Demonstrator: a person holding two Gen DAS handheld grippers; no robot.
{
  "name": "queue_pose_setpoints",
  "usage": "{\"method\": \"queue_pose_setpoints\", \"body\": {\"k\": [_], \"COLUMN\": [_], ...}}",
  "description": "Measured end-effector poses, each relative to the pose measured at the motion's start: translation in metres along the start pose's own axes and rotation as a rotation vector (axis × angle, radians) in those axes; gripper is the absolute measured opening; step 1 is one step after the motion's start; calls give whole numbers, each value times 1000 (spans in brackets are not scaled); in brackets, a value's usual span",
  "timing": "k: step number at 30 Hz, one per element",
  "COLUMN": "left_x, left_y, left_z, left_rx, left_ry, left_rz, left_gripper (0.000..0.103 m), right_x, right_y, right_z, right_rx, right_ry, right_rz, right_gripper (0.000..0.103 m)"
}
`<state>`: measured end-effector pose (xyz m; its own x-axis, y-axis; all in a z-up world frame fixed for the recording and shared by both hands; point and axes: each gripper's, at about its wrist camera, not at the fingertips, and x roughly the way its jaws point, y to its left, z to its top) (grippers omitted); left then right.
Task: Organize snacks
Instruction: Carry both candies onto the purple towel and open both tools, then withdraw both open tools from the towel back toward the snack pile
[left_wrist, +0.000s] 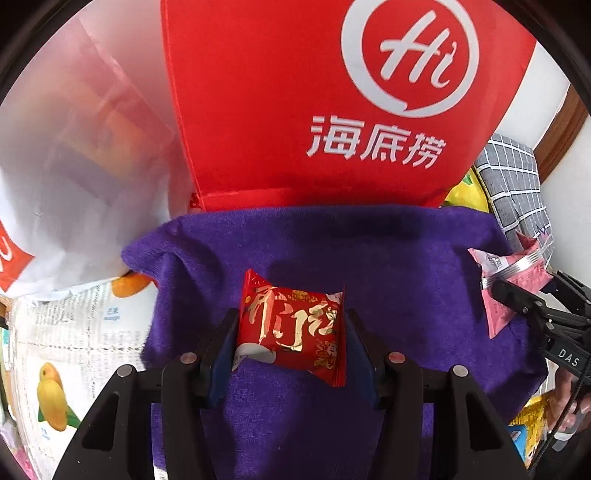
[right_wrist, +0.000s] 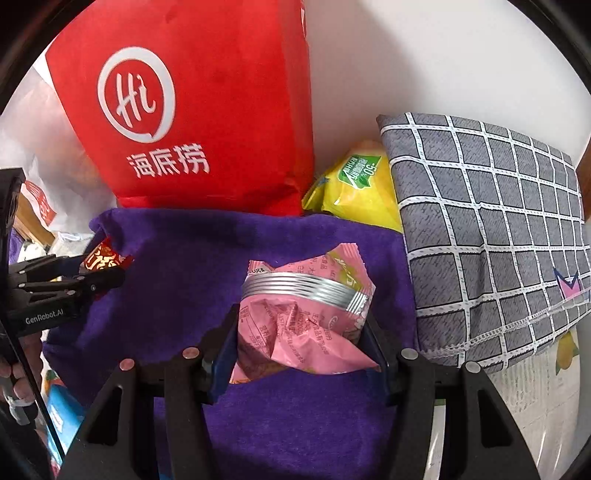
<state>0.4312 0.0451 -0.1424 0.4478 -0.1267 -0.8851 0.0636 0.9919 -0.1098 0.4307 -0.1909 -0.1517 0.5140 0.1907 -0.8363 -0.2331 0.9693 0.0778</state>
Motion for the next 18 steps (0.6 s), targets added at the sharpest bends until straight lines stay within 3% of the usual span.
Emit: {"method": "queue_pose_setpoints", "body": {"k": [5,7,9,13,18], "left_x": [5,6,4,-14,-49], "left_y": [-5,-8,-10,-15,-18], "left_z": [-1,-1,-2,-6,-18], "left_rx": [7,13,27,42,46], "left_ry": [13,21,18,-29,-62], "left_rz": [-3,-1,-1,25,51], "left_gripper": [55,61,69,84,85], "right_x": [12,13,8,-13,-45], "right_y": [0,2,4,5,18], "right_z": [-1,-1,0,-3,-15], "right_rx": [11,7,3,8,30], "right_ry": [36,42,43,19,10], "right_rz": [10,7,13,31,2], "right_gripper": [60,61,66,92,93]}}
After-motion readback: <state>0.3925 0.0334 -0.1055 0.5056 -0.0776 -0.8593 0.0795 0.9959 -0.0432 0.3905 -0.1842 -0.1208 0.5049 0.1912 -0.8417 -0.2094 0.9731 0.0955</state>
